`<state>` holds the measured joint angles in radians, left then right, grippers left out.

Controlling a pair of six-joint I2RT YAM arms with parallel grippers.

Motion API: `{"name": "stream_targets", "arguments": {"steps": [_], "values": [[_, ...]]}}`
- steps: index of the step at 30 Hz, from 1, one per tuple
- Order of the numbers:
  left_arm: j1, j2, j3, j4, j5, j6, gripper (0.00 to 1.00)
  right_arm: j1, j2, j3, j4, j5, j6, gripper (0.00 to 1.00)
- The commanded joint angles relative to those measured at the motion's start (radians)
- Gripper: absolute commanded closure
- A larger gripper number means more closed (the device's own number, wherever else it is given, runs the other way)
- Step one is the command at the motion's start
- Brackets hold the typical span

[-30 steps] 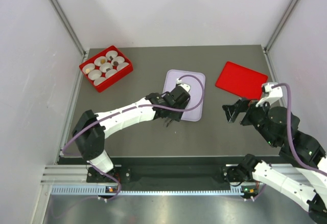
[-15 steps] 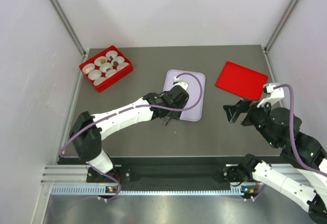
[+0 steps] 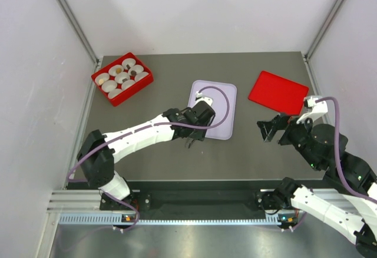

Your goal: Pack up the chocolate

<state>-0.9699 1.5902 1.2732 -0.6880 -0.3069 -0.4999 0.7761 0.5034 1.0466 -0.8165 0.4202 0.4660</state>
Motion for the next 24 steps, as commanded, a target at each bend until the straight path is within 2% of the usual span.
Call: {"name": "stream_targets", "arguments": {"steps": [1, 8, 16, 24], "values": [[-0.003, -0.033, -0.014, 0.004, 0.018, -0.02, 0.53, 0.003, -0.006, 0.006, 0.005, -0.008, 0.011, 0.0], [-0.003, -0.009, -0.012, 0.015, 0.008, -0.014, 0.52, 0.005, -0.019, 0.01, 0.004, -0.009, 0.014, 0.0], [-0.003, 0.082, 0.063, 0.013, -0.005, 0.001, 0.54, 0.003, -0.016, 0.007, 0.004, -0.008, 0.019, 0.0], [-0.003, 0.076, 0.06, 0.018, -0.014, 0.004, 0.56, 0.003, -0.019, 0.004, 0.004, 0.006, 0.011, 0.0]]}}
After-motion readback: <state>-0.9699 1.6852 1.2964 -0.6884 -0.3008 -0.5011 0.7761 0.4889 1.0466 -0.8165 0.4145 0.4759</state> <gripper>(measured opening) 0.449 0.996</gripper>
